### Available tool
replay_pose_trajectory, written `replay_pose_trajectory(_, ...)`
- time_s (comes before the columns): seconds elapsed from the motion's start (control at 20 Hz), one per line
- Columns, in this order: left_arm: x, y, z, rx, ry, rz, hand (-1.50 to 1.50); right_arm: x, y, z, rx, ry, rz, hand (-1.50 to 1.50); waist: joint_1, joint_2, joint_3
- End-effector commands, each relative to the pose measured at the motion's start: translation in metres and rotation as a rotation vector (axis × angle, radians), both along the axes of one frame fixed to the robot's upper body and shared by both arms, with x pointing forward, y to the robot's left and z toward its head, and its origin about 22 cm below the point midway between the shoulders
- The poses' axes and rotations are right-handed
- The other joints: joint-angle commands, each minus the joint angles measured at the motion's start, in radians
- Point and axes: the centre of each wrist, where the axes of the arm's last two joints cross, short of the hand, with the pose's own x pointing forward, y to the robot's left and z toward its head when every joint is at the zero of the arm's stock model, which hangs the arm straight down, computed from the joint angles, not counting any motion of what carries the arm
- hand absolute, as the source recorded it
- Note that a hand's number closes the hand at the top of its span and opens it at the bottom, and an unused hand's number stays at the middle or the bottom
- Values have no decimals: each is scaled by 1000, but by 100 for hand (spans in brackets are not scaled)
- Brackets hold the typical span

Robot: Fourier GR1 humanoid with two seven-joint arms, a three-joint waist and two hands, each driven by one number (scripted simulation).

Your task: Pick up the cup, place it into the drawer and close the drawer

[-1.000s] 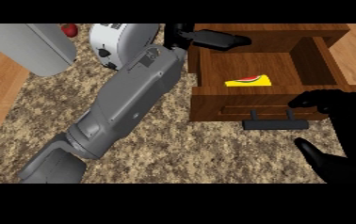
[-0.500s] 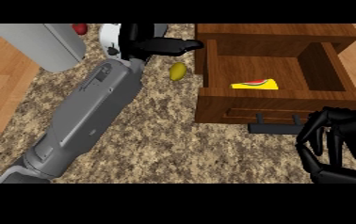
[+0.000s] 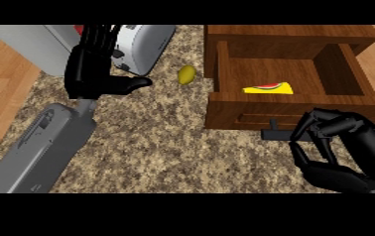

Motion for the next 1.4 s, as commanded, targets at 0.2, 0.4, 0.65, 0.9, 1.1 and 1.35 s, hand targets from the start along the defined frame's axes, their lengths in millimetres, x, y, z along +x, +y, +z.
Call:
replay_pose_trajectory(0.2,-46,57,-22,-14,9,0,-150,11,11,-11,-402,-89,53,150,9,3,0)
replay_pose_trajectory(0.4,-48,85,-17,-11,6,20,-150,25,30,-64,-514,-106,69,150,3,8,1)
replay_pose_trajectory(0.65,-72,100,-51,-11,8,32,-150,50,42,-89,-551,-86,44,-150,-16,8,0)
replay_pose_trajectory(0.9,-83,132,-41,-15,10,22,-150,80,54,-107,-646,-50,33,-150,-13,7,0)
replay_pose_trajectory(1.1,-94,131,-41,-17,15,26,-150,103,43,-119,-680,0,48,-150,-14,7,0)
replay_pose_trajectory(1.35,-93,148,-49,-27,2,24,-150,125,54,-154,-655,21,29,-150,-10,9,1)
